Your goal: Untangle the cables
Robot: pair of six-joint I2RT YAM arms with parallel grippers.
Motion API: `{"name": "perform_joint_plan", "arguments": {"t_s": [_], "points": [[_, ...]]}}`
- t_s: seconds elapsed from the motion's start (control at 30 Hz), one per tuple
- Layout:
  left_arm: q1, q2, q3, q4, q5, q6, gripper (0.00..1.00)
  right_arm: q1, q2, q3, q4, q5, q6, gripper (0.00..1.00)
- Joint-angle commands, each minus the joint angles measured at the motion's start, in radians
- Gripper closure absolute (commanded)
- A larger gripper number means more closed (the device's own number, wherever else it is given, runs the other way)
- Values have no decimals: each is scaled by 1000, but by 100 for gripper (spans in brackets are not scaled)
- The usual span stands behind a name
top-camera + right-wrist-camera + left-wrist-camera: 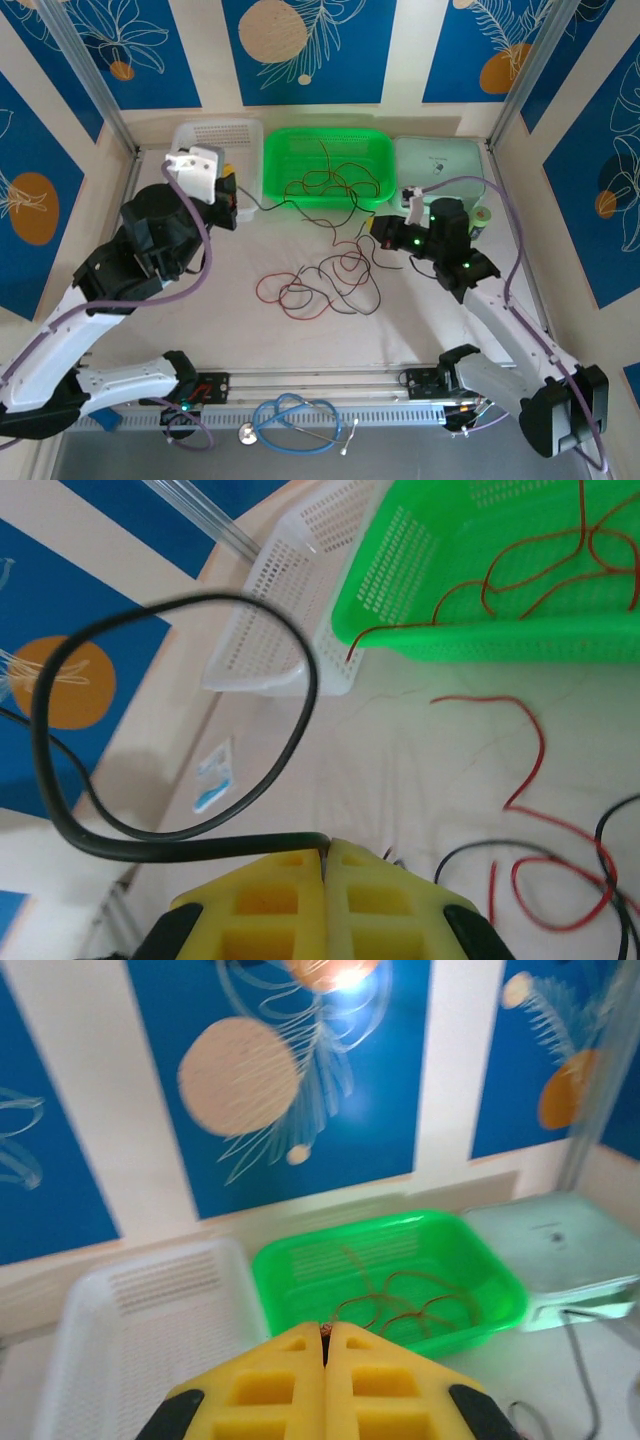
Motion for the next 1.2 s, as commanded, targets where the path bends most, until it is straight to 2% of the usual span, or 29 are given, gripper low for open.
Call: {"name": "perform_joint_plan", "arguments": {"t_s": [0.0,0.1,0.17,0.3,0.4,0.6,0.93,1.03,1.1,1.13,1.17], "points": [[9,-52,-65,-24,-176,22,100,-90,-27,49,-128,-249,91,100],[23,-69,-111,4,-231,43,100,-160,-28,93,-207,-356,94,100],[41,-64,-124,26,-257,58,100,-189,-29,137,-322,-373,33,100],[112,-20,-92,56,-253,75,100,-224,-38,202,-591,-242,-147,100],[170,25,-28,70,-205,91,100,-264,-56,173,-685,-137,-200,100],[234,131,128,107,-135,158,100,-323,-65,58,-701,-49,-198,100],[284,249,329,138,-100,251,100,-315,66,91,-761,195,-144,100],[291,272,369,148,-83,264,100,-313,78,92,-743,186,-138,100],[294,286,392,163,-57,265,100,-310,69,93,-715,127,-136,100],[295,293,401,174,-42,267,100,-307,61,93,-700,94,-136,95],[294,303,414,186,-22,267,100,-304,52,94,-683,50,-136,85]]}}
